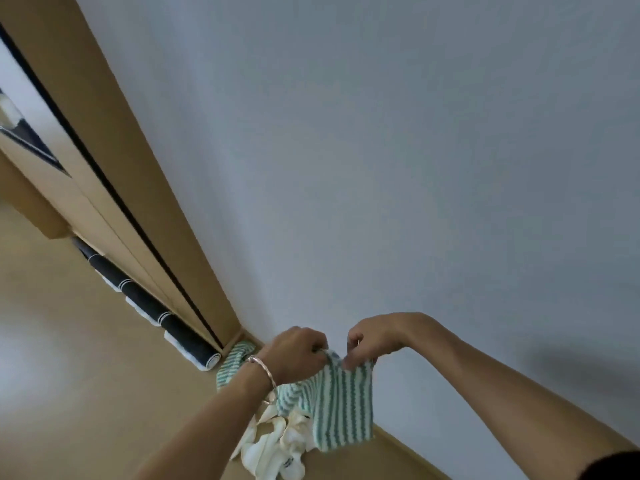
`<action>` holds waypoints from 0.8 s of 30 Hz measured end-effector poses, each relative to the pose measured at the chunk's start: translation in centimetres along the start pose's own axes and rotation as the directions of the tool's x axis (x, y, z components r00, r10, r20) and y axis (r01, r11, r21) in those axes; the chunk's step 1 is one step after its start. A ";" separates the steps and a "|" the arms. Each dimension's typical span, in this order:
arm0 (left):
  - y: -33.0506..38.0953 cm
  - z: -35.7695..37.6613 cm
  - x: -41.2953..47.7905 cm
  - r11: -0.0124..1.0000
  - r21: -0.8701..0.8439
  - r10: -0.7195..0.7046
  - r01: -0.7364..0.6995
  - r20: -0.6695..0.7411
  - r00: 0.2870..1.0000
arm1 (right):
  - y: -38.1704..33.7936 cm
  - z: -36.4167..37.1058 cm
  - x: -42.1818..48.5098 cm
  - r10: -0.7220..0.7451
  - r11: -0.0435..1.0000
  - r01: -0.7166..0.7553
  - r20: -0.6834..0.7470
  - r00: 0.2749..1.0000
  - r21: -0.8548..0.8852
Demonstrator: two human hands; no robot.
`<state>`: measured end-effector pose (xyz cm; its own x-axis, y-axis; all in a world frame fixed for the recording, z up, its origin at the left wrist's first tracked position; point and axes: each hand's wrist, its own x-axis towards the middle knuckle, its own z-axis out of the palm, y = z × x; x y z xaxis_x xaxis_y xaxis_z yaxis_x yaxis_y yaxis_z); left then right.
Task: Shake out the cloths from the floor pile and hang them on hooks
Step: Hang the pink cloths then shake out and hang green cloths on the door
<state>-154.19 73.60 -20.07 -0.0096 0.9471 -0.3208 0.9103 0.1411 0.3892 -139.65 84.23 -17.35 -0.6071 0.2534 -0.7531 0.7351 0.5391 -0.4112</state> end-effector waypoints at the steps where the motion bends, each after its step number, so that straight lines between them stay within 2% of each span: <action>1: 1.7 0.4 0.7 0.998 -0.001 0.064 -0.064 0.053 0.997 | 1.4 0.9 -0.7 0.031 0.999 -0.030 -0.022 0.999 0.012; 6: 8.9 2.1 2.8 0.931 -0.024 0.361 -0.364 0.218 0.907 | 5.3 6.7 -4.9 0.177 0.960 -0.117 -0.230 0.957 0.253; 10: 12.8 4.9 2.3 0.849 -0.053 0.519 -0.526 0.267 0.812 | 7.0 12.8 -8.6 0.370 0.876 -0.184 -0.378 0.848 0.446; 14: 14.3 8.6 0.5 0.757 -0.095 0.630 -0.646 0.365 0.685 | 8.0 19.8 -11.6 0.581 0.750 -0.287 -0.385 0.717 0.596; 18: 16.0 12.6 -2.3 0.615 -0.001 0.683 -0.788 0.501 0.532 | 7.1 26.9 -15.3 0.668 0.651 -0.288 -0.350 0.657 0.702; 20: 17.7 14.2 -3.8 0.572 -0.002 0.704 -0.820 0.514 0.490 | 6.2 30.1 -17.8 0.718 0.608 -0.259 -0.380 0.584 0.751; 24: 22.5 15.9 -7.1 0.497 -0.069 0.751 -0.865 0.535 0.388 | 4.9 35.5 -23.0 0.824 0.505 -0.176 -0.412 0.388 0.845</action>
<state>-127.10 65.43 -22.74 0.9007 0.3197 -0.2941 0.4320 -0.7296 0.5301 -111.30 52.52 -20.27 0.2459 0.8736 -0.4200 0.7332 -0.4511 -0.5090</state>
